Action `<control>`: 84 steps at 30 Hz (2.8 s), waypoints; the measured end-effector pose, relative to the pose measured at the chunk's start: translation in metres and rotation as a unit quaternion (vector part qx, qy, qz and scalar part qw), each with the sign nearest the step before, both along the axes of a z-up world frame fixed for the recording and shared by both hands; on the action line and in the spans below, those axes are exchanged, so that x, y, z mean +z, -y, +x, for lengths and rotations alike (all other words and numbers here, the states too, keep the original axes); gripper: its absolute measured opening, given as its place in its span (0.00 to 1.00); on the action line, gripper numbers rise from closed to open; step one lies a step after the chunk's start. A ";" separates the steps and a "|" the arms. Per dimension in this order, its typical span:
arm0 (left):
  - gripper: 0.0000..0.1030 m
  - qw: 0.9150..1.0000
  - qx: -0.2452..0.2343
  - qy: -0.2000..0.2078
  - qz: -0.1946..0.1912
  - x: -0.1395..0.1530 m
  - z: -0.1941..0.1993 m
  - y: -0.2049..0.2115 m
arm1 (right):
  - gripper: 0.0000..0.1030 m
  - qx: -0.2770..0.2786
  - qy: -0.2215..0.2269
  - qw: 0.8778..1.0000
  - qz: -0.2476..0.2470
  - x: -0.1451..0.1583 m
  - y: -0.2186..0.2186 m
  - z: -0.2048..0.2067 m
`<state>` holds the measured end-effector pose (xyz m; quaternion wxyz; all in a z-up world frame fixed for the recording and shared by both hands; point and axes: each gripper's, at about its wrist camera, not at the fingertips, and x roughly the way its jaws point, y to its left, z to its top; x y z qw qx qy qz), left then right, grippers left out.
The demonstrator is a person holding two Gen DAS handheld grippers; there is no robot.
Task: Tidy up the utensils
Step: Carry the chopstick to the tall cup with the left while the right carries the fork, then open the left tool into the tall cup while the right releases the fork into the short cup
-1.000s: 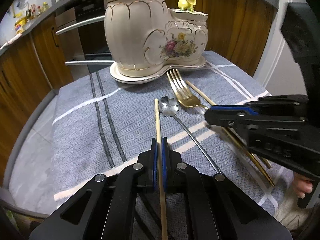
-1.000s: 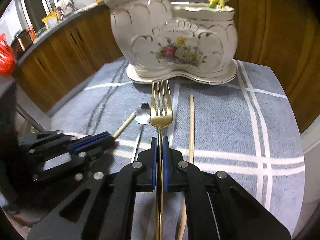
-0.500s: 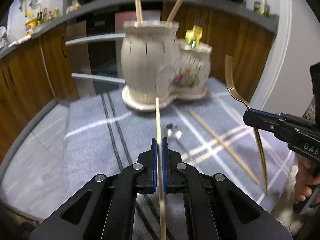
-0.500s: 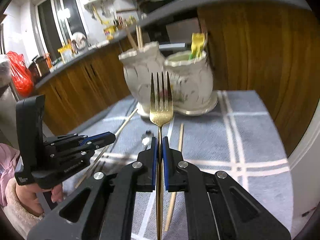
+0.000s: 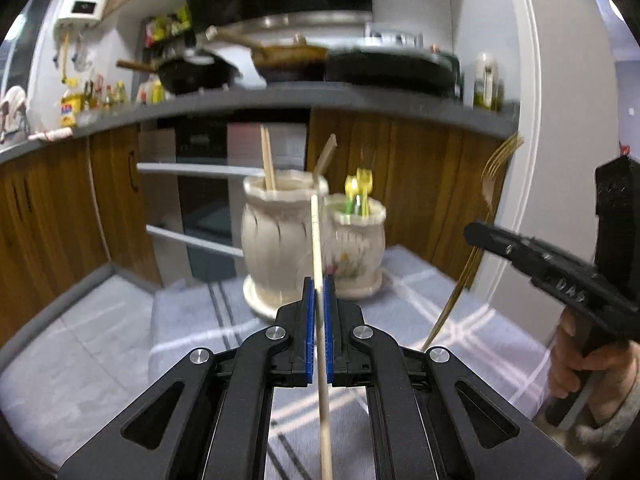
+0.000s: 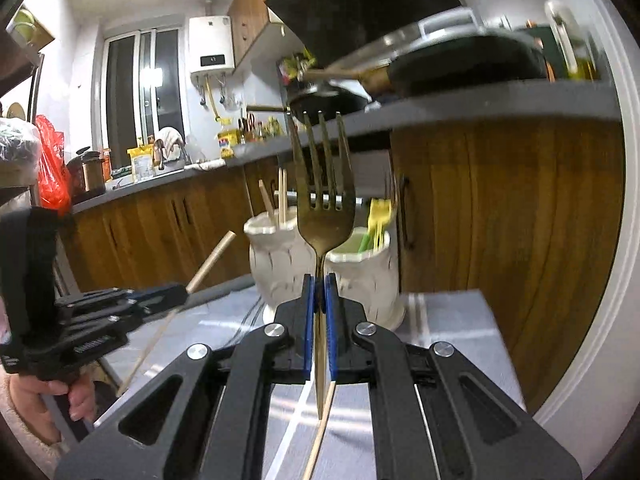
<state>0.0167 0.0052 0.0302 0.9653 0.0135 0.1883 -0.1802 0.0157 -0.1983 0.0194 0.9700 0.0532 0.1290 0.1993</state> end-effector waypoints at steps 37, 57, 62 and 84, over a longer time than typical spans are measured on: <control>0.05 0.985 0.070 0.142 -0.068 0.059 0.177 0.011 | 0.05 -0.010 0.055 0.996 0.074 0.043 0.010 0.140; 0.05 0.994 0.065 0.075 -0.042 0.019 0.110 -0.013 | 0.05 -0.020 -0.014 0.998 0.051 0.006 0.004 0.125; 0.05 0.995 0.065 0.059 -0.043 0.015 0.114 -0.013 | 0.05 -0.026 -0.015 0.998 0.046 0.003 0.004 0.126; 0.75 0.991 0.100 0.081 -0.041 0.016 0.105 -0.018 | 0.45 -0.079 -0.023 0.996 0.040 0.001 0.012 0.129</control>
